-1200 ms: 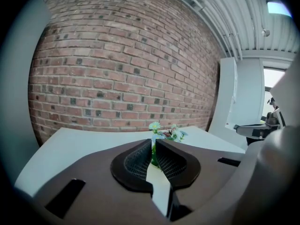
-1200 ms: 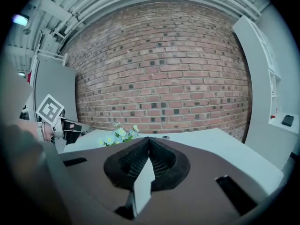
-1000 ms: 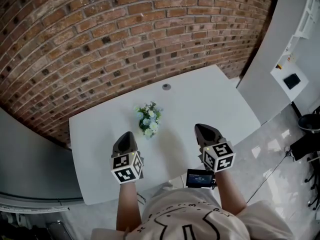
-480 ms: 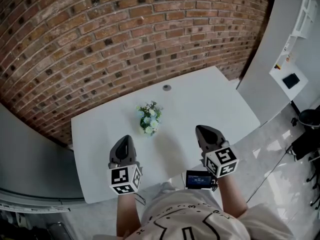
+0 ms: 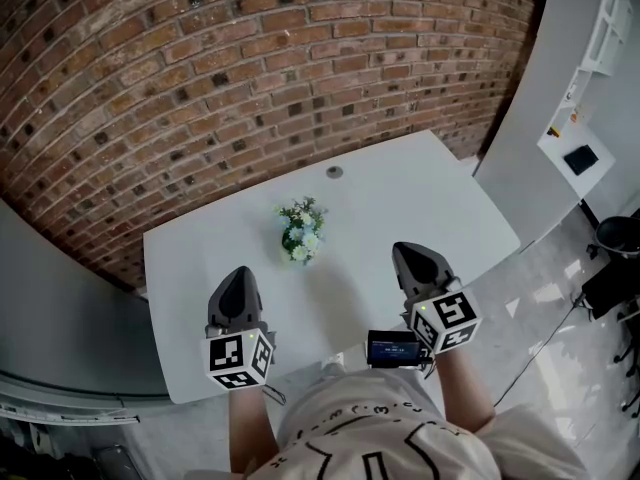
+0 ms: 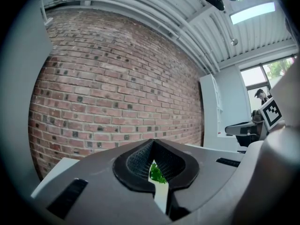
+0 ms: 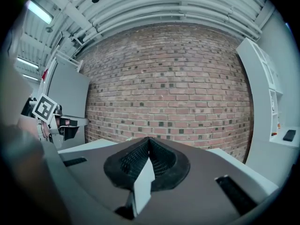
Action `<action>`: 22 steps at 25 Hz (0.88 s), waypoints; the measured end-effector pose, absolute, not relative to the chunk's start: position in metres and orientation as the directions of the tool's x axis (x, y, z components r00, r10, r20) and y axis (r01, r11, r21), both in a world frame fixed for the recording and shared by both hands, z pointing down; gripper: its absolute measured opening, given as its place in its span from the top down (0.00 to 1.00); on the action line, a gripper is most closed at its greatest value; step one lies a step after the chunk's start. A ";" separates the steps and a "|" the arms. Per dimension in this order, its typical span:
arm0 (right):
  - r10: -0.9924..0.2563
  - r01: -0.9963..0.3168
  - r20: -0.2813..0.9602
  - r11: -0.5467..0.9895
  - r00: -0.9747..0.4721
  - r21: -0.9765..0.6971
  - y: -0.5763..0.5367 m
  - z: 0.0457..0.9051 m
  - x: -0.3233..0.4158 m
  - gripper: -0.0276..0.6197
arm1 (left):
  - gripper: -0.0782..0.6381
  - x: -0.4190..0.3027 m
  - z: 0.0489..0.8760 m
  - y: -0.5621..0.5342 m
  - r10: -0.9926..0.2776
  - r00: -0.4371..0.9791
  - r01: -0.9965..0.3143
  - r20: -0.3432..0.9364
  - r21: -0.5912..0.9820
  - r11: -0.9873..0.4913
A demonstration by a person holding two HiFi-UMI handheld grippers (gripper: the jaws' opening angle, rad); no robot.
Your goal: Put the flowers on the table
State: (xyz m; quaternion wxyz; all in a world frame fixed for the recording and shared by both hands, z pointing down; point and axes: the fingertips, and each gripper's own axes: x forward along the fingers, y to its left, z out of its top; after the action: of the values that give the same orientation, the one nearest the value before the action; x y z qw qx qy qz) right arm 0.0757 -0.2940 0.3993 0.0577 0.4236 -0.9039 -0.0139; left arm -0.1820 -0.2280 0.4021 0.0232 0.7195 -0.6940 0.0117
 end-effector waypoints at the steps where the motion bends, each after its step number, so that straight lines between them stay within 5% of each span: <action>1: -0.768 -0.764 0.090 0.640 -0.634 0.080 -0.294 0.399 0.075 0.93 | 0.88 -0.183 0.402 -0.229 -0.998 0.038 -0.999 0.048 0.020 -0.037; 22: -0.757 -0.743 0.117 0.654 -0.643 0.140 -0.308 0.395 0.065 0.93 | 0.88 -0.193 0.409 -0.242 -0.999 0.015 -0.996 0.050 0.087 -0.011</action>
State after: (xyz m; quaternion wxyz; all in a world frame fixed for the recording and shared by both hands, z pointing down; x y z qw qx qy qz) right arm 0.0651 -0.3076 0.3951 0.0827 0.4141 -0.9056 -0.0396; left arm -0.1935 -0.2419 0.4086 0.0483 0.7108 -0.7016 -0.0127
